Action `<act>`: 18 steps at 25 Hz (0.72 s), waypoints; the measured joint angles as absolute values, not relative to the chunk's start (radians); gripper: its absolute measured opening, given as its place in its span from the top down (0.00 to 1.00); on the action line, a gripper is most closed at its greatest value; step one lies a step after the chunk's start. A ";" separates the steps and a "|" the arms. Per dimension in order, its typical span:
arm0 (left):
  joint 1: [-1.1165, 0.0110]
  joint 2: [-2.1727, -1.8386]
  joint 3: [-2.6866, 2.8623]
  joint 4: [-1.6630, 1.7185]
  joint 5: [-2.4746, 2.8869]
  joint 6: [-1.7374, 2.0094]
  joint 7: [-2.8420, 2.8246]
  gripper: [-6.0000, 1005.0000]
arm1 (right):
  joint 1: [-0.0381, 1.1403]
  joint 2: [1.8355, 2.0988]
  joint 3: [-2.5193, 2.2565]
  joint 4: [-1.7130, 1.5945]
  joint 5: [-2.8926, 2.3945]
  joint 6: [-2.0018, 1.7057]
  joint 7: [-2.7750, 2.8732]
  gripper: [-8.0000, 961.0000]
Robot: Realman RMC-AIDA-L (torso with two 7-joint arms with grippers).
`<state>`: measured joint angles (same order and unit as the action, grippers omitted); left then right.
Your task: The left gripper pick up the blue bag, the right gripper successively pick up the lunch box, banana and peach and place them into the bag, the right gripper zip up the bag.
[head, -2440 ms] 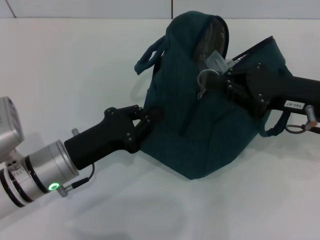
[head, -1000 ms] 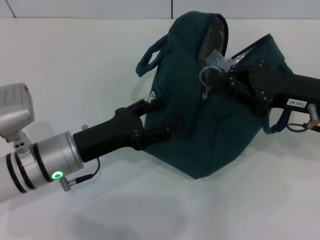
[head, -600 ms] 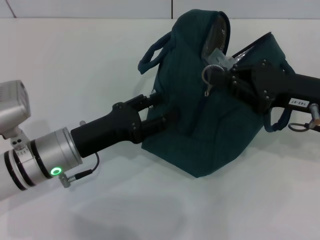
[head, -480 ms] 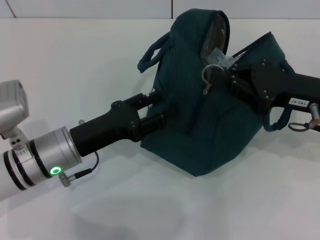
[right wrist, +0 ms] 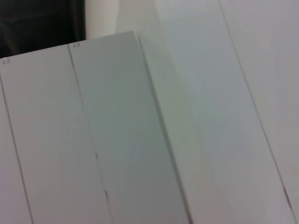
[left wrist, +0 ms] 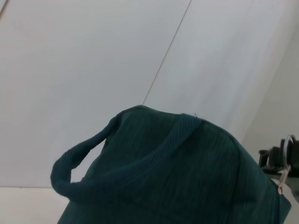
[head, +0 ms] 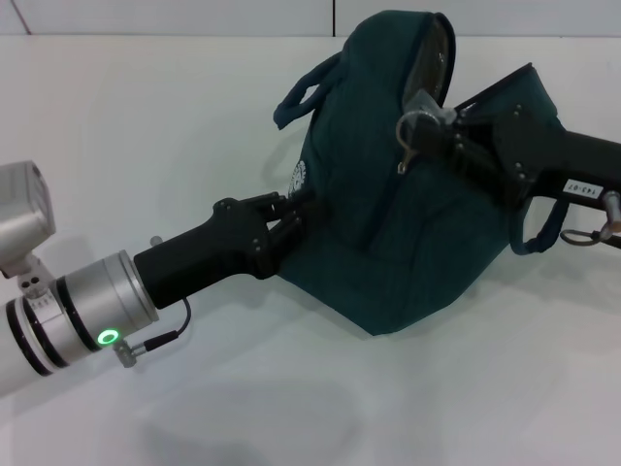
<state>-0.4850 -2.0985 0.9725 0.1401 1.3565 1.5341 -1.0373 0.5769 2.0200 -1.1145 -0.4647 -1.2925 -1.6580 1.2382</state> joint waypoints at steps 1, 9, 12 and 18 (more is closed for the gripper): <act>-0.485 -2.099 0.972 0.137 1.356 1.534 -1.034 0.69 | 0.576 2.020 -1.114 -0.464 -1.287 -1.655 1.238 0.98; -0.474 -2.100 0.975 0.123 1.355 1.534 -1.011 0.85 | 0.578 2.023 -1.114 -0.441 -1.250 -1.621 1.238 0.98; -0.469 -2.100 0.977 0.123 1.356 1.534 -1.008 0.94 | 0.576 2.023 -1.114 -0.439 -1.228 -1.619 1.238 0.98; -0.461 -2.100 0.978 0.112 1.362 1.532 -0.983 0.94 | 0.567 2.023 -1.114 -0.424 -1.168 -1.616 1.238 0.98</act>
